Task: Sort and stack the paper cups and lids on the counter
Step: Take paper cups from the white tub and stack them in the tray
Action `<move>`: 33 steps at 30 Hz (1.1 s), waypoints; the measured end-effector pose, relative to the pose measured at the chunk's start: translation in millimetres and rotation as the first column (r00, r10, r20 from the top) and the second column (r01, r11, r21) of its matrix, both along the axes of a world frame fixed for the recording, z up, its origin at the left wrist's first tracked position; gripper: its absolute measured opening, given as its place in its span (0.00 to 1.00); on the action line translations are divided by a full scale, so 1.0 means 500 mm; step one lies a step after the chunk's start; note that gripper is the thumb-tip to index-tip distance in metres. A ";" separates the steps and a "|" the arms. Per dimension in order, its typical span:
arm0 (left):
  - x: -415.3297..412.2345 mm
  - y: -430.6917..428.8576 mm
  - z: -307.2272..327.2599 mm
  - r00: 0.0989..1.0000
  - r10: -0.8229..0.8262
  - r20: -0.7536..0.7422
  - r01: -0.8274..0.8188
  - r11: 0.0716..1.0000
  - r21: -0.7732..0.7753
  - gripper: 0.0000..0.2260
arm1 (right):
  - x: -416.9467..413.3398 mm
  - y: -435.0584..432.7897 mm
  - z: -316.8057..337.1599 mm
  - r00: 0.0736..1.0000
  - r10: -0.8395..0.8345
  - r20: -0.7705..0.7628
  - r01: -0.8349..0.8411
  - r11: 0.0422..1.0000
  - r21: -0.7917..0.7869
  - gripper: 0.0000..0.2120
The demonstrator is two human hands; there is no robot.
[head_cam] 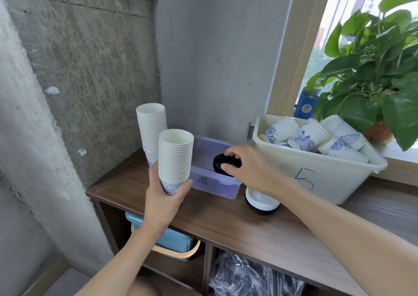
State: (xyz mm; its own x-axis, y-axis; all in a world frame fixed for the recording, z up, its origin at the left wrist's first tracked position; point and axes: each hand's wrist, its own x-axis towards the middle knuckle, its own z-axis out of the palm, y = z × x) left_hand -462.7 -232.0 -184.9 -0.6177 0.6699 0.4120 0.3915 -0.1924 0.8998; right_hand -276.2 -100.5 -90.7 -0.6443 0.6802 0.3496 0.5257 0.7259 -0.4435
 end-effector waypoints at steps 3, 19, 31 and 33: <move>-0.002 0.001 -0.002 1.000 0.003 0.003 -0.003 1.000 0.006 0.32 | -0.027 0.037 0.006 0.990 0.005 0.144 0.005 0.998 -0.066 0.28; -0.009 0.008 -0.018 1.000 0.021 -0.018 -0.021 1.000 0.004 0.34 | -0.117 0.137 -0.035 0.795 0.087 0.600 -0.013 0.992 -0.125 0.44; -0.011 0.008 -0.022 1.000 -0.001 0.002 0.001 1.000 -0.021 0.34 | -0.100 0.105 0.006 0.978 0.056 0.203 -0.030 0.991 -0.129 0.43; -0.007 0.007 -0.017 1.000 0.007 0.001 -0.007 1.000 -0.015 0.33 | -0.091 0.087 0.026 0.980 0.068 0.189 -0.044 0.991 -0.127 0.42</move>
State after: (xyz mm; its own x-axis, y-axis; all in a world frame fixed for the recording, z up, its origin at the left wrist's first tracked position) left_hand -466.4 -228.4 -193.6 -0.6229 0.6715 0.4013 0.3917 -0.1763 0.9031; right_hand -321.6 -57.1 -78.0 -0.7298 0.6707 0.1321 0.5699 0.7037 -0.4243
